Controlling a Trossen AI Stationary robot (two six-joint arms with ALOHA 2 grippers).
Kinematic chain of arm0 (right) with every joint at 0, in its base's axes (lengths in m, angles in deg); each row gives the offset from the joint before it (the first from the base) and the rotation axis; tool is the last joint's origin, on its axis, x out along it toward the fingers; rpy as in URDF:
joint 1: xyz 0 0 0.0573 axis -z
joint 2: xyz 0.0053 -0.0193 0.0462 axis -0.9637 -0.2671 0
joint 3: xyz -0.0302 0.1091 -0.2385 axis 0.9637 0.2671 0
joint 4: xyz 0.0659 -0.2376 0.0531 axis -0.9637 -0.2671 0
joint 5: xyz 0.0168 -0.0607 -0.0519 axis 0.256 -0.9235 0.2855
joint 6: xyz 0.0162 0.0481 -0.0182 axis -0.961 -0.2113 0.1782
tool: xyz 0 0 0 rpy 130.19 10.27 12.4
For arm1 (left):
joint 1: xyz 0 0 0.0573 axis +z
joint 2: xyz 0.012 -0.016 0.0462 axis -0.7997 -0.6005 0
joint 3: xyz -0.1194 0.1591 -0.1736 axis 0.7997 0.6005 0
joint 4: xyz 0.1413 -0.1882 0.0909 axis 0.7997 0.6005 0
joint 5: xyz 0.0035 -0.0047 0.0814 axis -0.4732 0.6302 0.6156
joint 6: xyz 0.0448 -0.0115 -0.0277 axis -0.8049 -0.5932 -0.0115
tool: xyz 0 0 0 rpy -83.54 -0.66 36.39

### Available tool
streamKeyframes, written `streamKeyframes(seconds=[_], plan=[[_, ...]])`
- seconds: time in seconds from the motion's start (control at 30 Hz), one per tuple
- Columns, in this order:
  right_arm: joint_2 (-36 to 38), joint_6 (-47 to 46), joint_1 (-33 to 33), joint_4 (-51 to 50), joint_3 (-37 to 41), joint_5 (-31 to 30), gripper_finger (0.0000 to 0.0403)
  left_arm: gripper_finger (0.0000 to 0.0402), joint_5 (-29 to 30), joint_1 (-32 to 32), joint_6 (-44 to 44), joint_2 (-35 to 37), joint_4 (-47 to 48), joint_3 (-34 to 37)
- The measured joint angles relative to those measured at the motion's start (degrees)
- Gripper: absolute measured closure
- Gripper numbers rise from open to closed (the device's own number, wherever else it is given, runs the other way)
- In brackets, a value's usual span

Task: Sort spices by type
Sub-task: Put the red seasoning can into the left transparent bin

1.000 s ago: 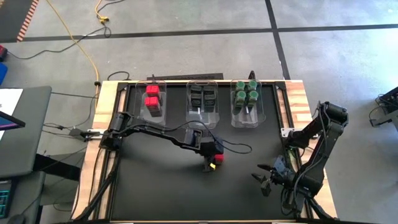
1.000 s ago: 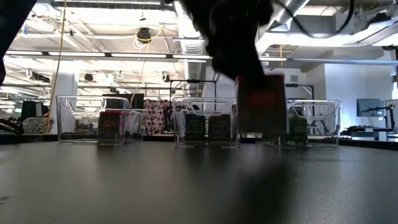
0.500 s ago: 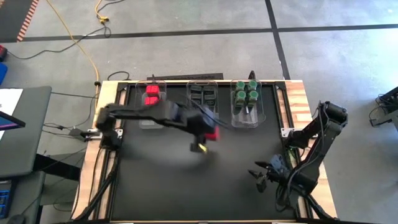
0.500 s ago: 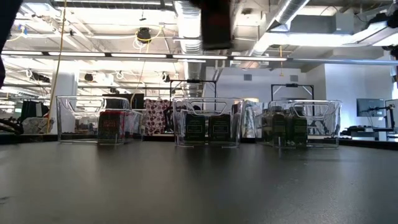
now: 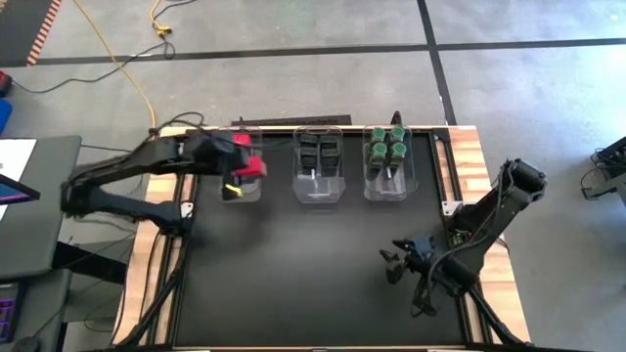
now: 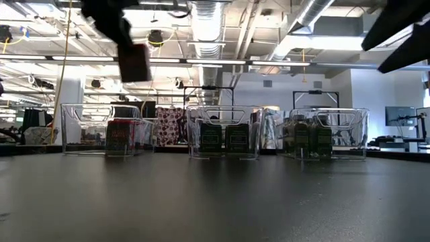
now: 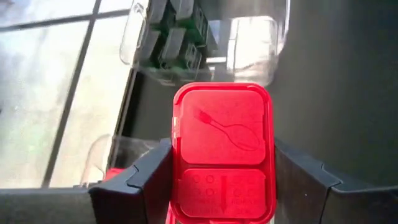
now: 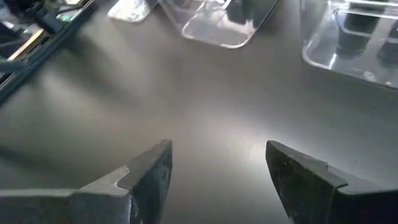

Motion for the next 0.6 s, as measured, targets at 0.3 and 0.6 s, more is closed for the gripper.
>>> streamKeyframes(seconds=[0.3, 0.6], plan=[[0.0, 0.0, 7.1, 0.4, 0.0, 0.0, 0.0117, 0.0185, -14.1, 15.9, -13.9, 12.2, -1.7, 15.0], [0.0, 0.2, 12.3, 3.8, 0.0, 0.0, 0.0117, 0.0185, -20.9, 24.7, -21.7, 10.9, -6.3, 24.4]])
